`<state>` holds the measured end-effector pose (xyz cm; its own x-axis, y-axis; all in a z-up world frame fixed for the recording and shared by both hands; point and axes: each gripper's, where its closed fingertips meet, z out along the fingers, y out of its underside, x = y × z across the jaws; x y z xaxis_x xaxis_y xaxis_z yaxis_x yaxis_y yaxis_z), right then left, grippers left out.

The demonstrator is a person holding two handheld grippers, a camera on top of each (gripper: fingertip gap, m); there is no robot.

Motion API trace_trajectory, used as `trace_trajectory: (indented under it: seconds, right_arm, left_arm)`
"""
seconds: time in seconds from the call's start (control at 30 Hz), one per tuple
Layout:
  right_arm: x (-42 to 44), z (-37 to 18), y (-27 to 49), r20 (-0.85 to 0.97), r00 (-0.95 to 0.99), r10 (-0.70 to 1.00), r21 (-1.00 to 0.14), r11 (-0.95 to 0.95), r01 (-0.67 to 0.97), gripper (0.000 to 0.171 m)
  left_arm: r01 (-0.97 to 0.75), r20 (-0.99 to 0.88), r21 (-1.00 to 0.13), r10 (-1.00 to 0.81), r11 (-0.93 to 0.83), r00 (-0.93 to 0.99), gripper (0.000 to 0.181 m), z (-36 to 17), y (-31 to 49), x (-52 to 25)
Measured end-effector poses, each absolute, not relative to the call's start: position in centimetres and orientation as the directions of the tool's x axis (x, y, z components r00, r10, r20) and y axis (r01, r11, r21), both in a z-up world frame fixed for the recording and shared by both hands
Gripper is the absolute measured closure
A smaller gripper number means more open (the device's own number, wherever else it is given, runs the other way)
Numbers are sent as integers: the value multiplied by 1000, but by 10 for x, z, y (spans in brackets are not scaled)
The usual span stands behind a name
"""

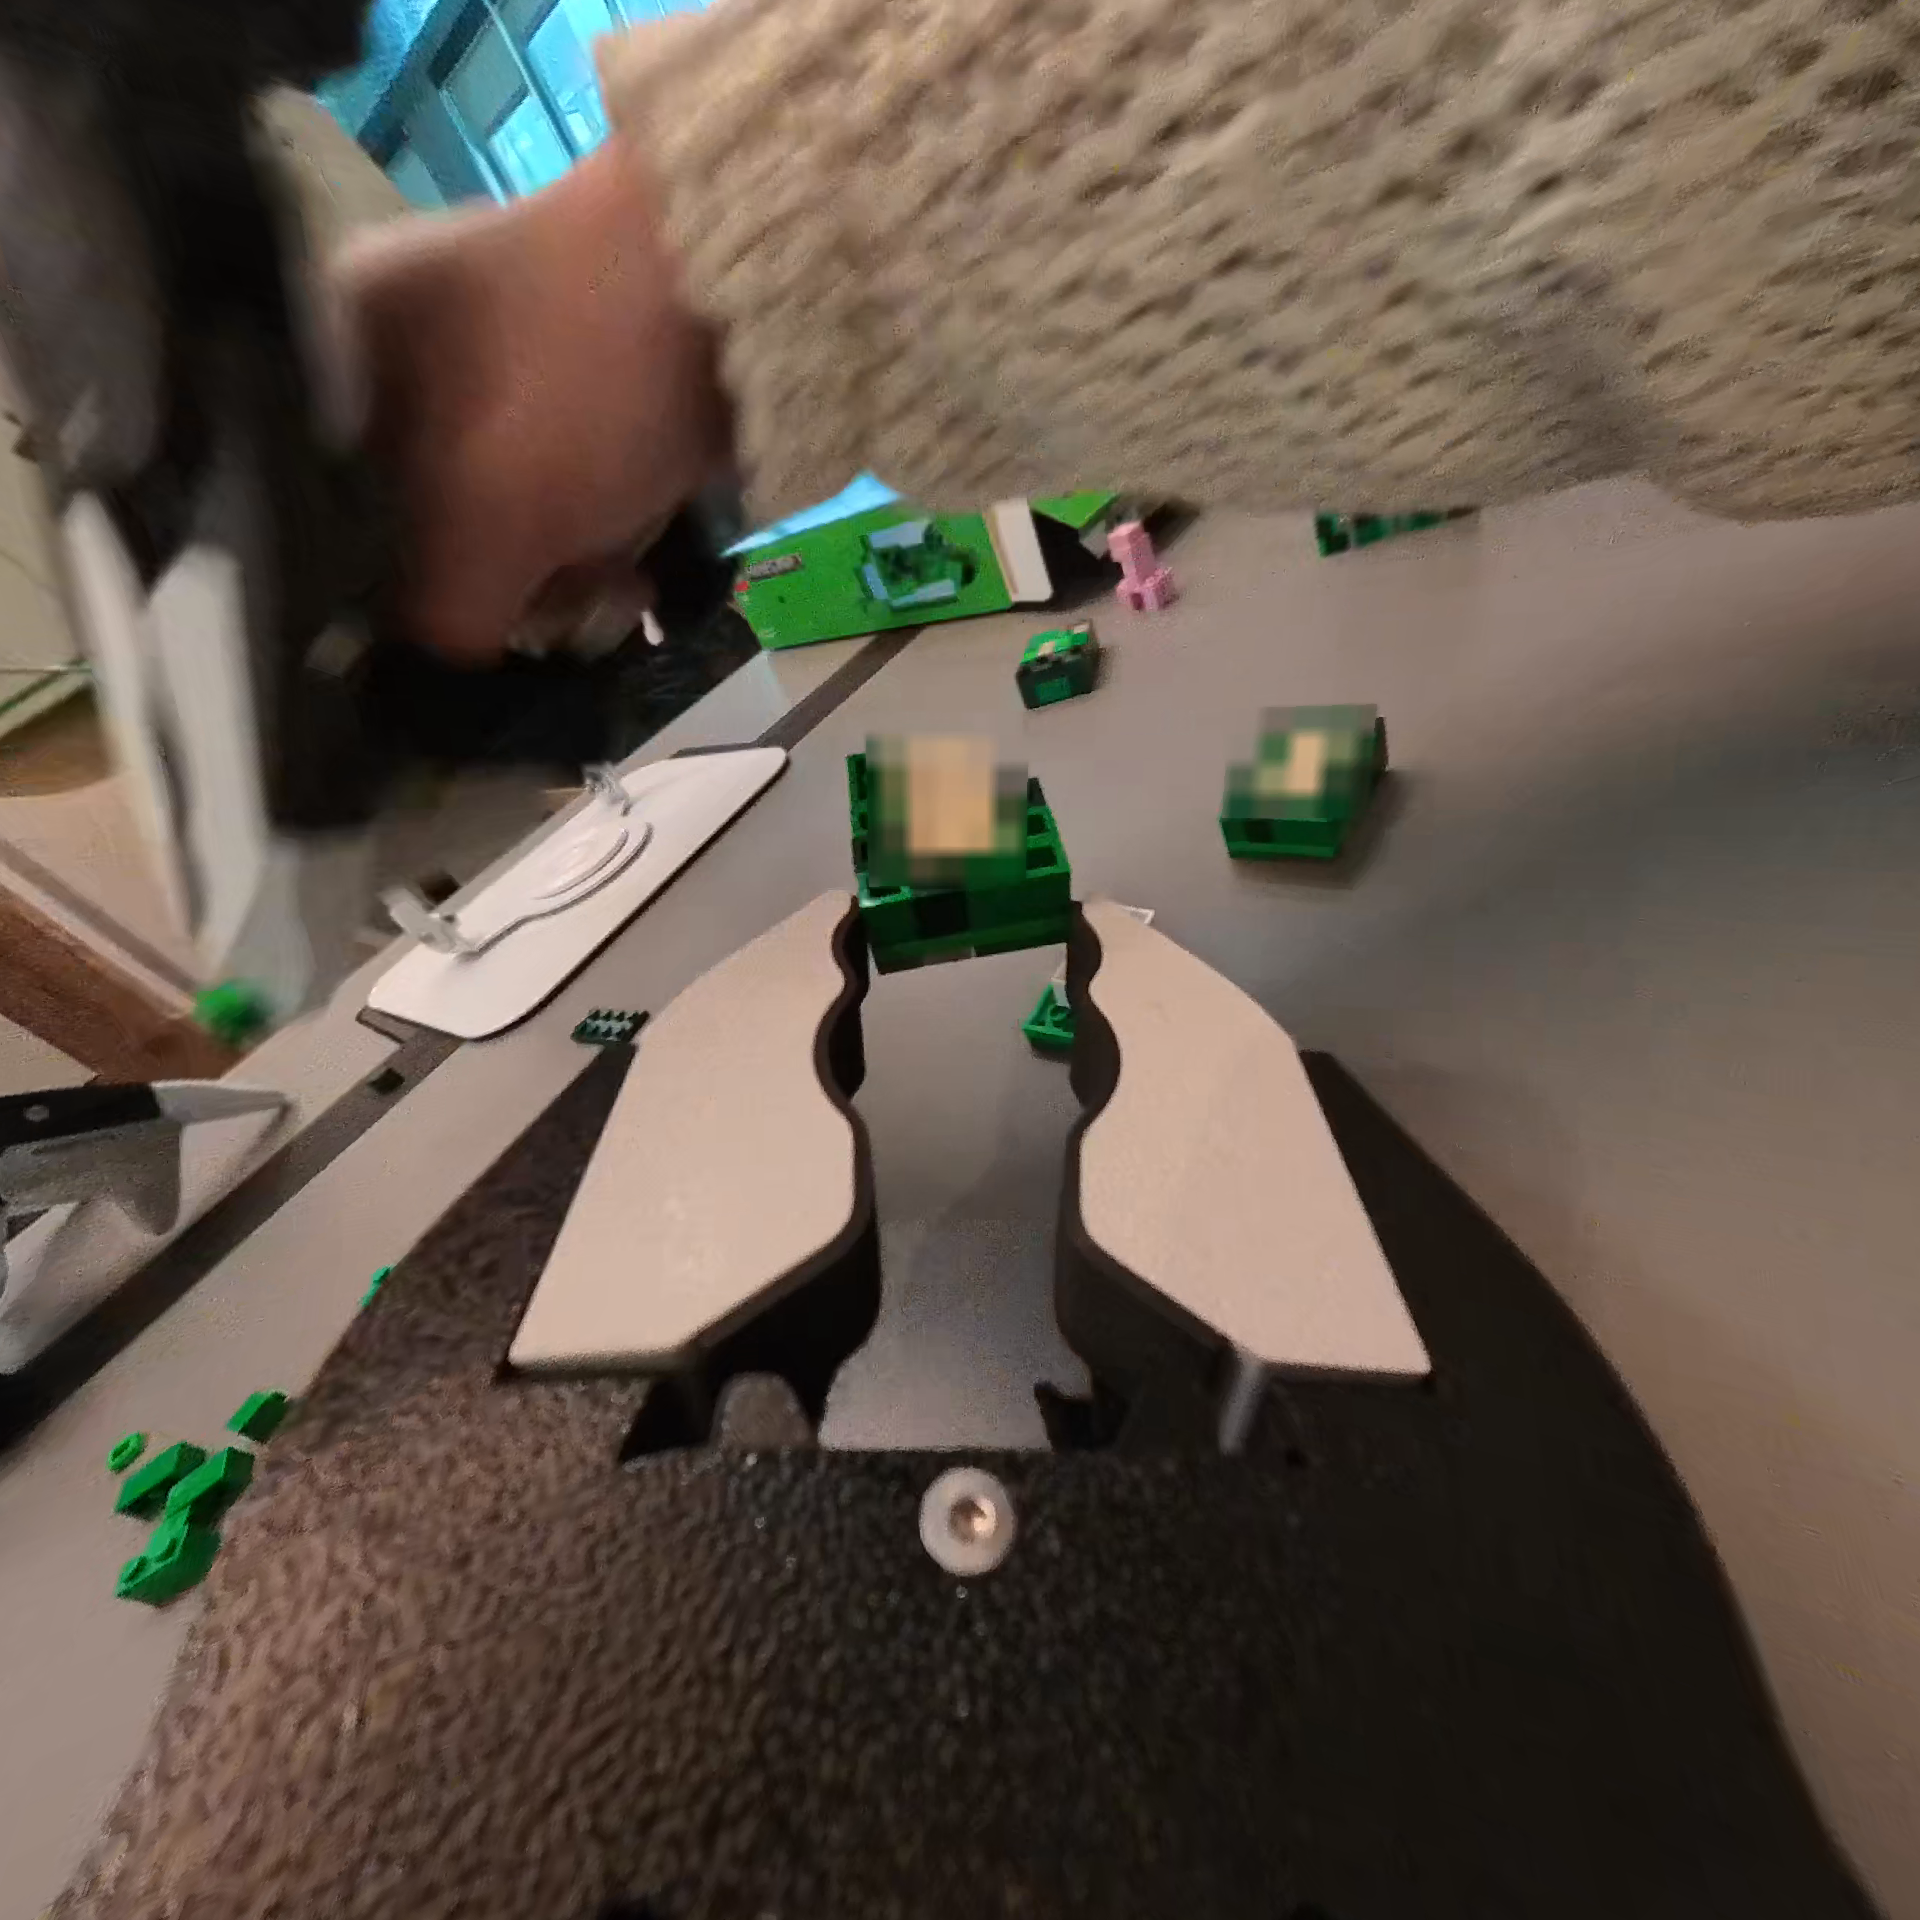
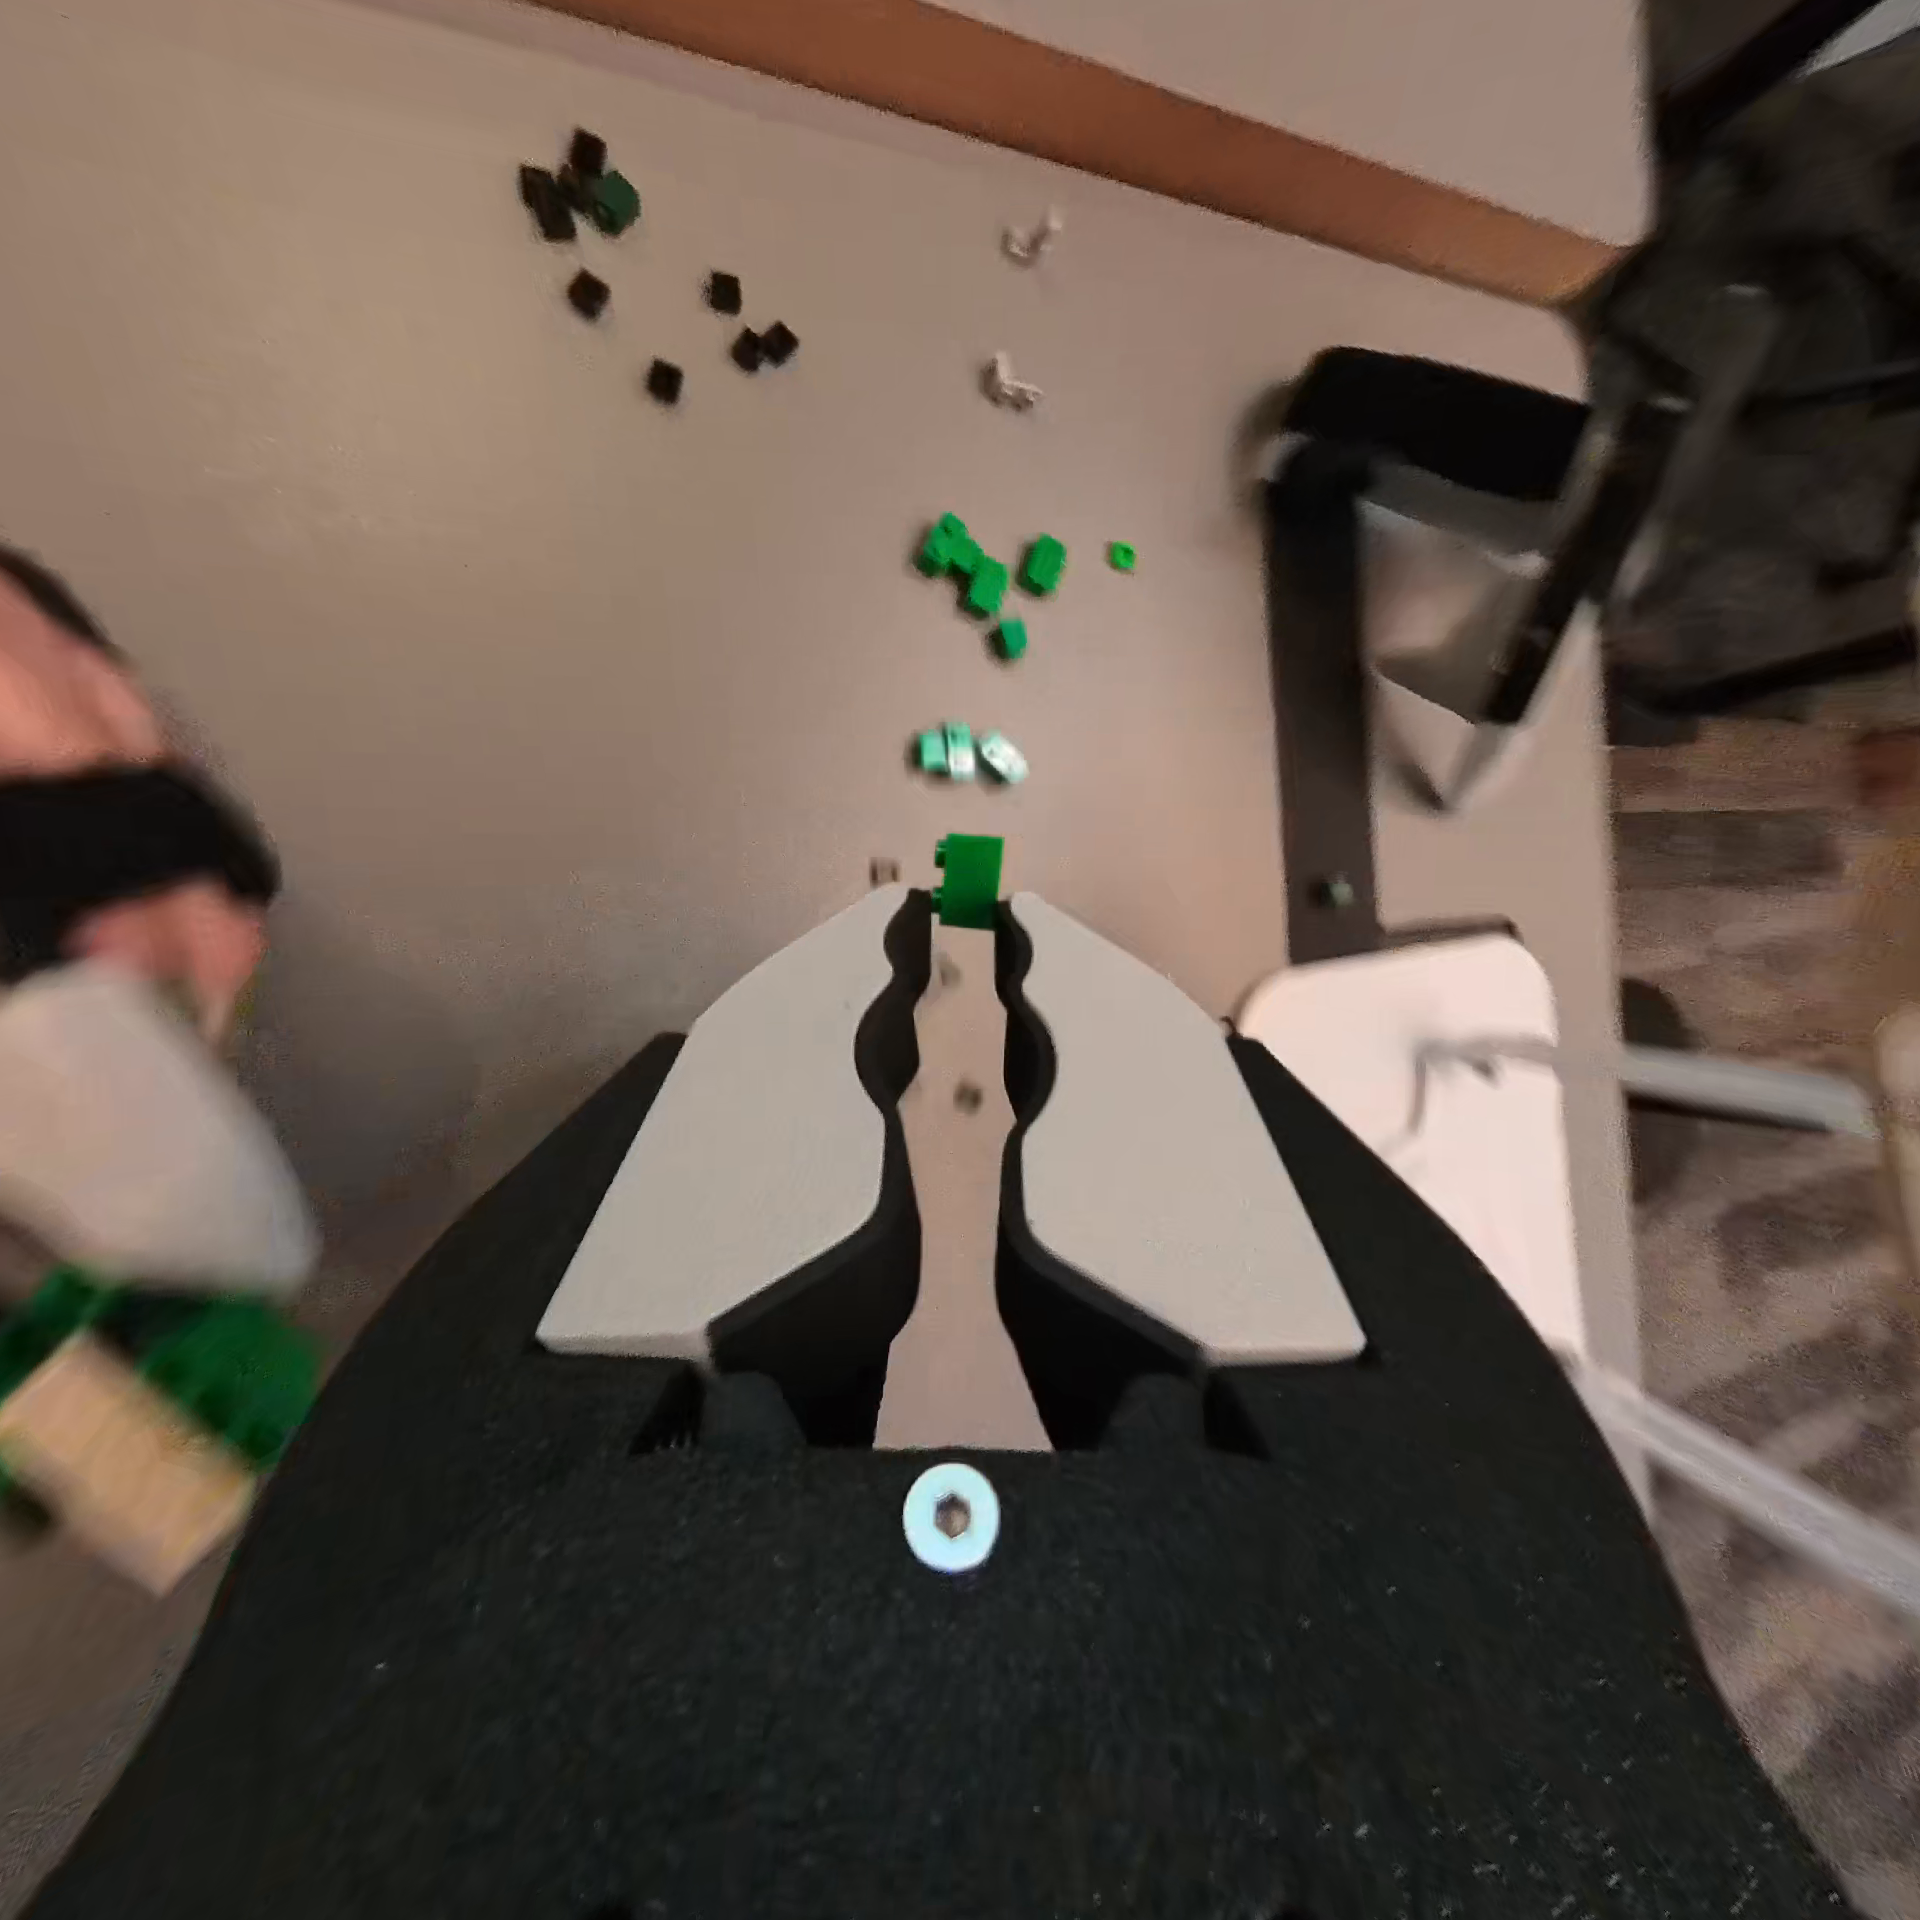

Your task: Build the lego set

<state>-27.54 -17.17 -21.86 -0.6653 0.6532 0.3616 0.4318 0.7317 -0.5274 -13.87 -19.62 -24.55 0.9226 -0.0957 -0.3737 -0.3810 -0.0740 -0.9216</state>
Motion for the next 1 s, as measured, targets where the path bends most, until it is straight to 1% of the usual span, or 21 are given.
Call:
trace_trajectory:
  seconds: [0.1, 0.2, 0.3, 0.37, 0.4, 0.47, 0.53, 0.57, 0.6, 0.67, 0.77, 0.87, 0.93, 1.0]
  right_arm:
    - [-211, -199, -142, 442, -595, 672, -551, 726, 411, 160]
    - [-141, -204, -126, 544, -568, 617, -512, 781, 358, 160]
    - [-80, -222, -125, 721, -560, 408, -347, 912, 218, 160]
    - [-46, -243, -137, 747, -607, 272, -245, 961, 129, 160]
    - [-32, -255, -142, 721, -648, 246, -225, 967, 116, 160]
    - [-3, -285, -157, 547, -781, 302, -287, 944, 164, 160]
    - [15, -303, -168, 373, -846, 382, -374, 896, 240, 160]
    - [20, -308, -171, 311, -859, 406, -398, 877, 270, 160]
    - [23, -313, -173, 266, -867, 421, -411, 863, 293, 160]
    - [23, -318, -176, 237, -870, 432, -423, 852, 309, 160]
    - [21, -321, -182, 217, -874, 435, -449, 839, 307, 160]
    - [14, -322, -183, 291, -863, 413, -424, 864, 271, 160]
    - [1, -315, -181, 417, -821, 391, -395, 891, 223, 160]
    - [-15, -300, -173, 594, -733, 331, -319, 934, 163, 160]
  left_arm:
    - [-370, -362, -925, -90, -86, 928, 145, -246, -196, -140]
    - [-339, -330, -936, -103, -92, 938, 145, -246, -197, -138]
    - [-292, -278, -952, -135, -96, 951, 145, -246, -197, -134]
    - [-270, -253, -958, -148, -101, 956, 145, -246, -197, -133]
    - [-263, -246, -959, -153, -103, 957, 145, -246, -197, -133]
    - [-257, -239, -960, -162, -108, 958, 145, -247, -197, -131]
    - [-257, -236, -960, -175, -110, 956, 145, -247, -197, -128]
    - [-260, -238, -959, -183, -111, 954, 145, -248, -197, -126]
    - [-266, -242, -957, -191, -112, 951, 145, -249, -197, -124]
    - [-282, -255, -952, -206, -115, 945, 145, -250, -197, -119]
    - [-309, -277, -943, -225, -122, 934, 145, -253, -197, -114]
    - [-319, -283, -940, -247, -123, 927, 145, -254, -197, -109]
    - [-307, -265, -946, -292, -107, 919, 145, -253, -199, -101]
    - [-258, -208, -963, -387, -81, 898, 145, -250, -203, -86]
